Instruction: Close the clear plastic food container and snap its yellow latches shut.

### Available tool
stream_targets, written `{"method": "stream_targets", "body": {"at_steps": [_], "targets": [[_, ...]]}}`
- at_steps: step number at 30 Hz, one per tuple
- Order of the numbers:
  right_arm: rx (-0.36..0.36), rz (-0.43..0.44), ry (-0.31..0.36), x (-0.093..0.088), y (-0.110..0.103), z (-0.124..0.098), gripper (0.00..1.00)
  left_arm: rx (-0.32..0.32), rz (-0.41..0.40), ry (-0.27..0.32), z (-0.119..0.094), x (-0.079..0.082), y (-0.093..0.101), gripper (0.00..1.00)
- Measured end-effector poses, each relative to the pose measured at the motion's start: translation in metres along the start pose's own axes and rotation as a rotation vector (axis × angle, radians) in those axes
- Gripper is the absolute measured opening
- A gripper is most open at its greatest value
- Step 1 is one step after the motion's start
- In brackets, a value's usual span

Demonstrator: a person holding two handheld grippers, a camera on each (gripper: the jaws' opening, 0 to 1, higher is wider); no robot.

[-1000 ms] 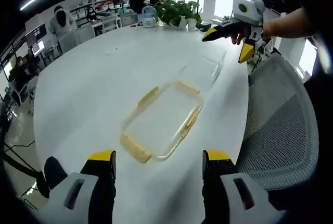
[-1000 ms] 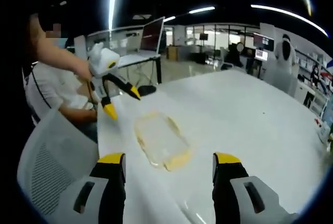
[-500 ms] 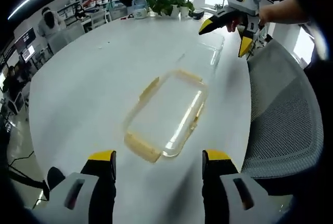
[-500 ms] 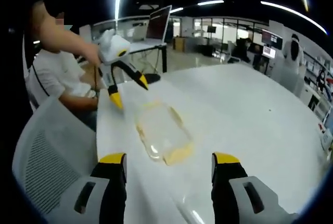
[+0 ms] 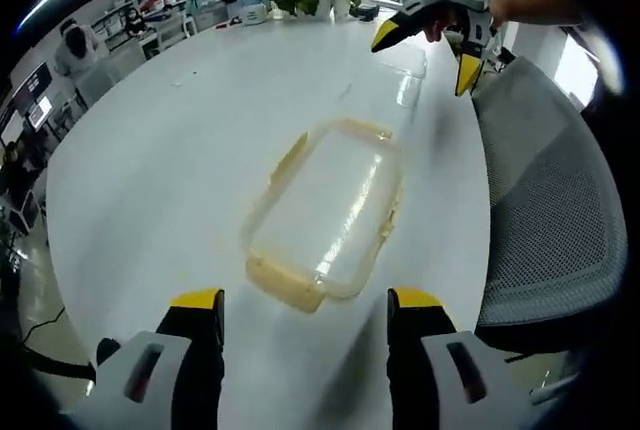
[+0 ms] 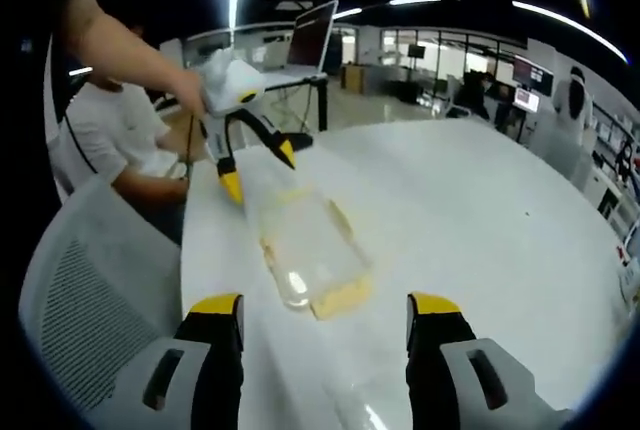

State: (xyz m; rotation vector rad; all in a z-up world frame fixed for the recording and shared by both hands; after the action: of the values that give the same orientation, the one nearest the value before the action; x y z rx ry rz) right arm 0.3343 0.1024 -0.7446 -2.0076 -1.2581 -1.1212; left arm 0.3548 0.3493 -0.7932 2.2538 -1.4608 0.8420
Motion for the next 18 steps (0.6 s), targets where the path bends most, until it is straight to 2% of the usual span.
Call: {"method": "stream_targets", "body": {"at_steps": [18], "targets": [[0.038, -0.043, -0.054, -0.009, 0.004, 0.012, 0.65, -0.046, 0.085, -0.053, 0.012, 0.001, -0.011, 0.62]]}}
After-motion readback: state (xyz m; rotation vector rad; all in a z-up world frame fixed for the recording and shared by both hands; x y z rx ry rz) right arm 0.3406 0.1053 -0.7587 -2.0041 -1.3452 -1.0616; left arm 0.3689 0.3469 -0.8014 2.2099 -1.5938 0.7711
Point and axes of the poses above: the point that each gripper's makers call its tool centre point, and the gripper's own axes: z roughly forward along the fingers, y roughly to its right, x roughly out of its top, the point moved 4 cm from there along -z, roughly backward along the fingers, and after that the axes turned 6 degrees about y, right-handed, at the moved point
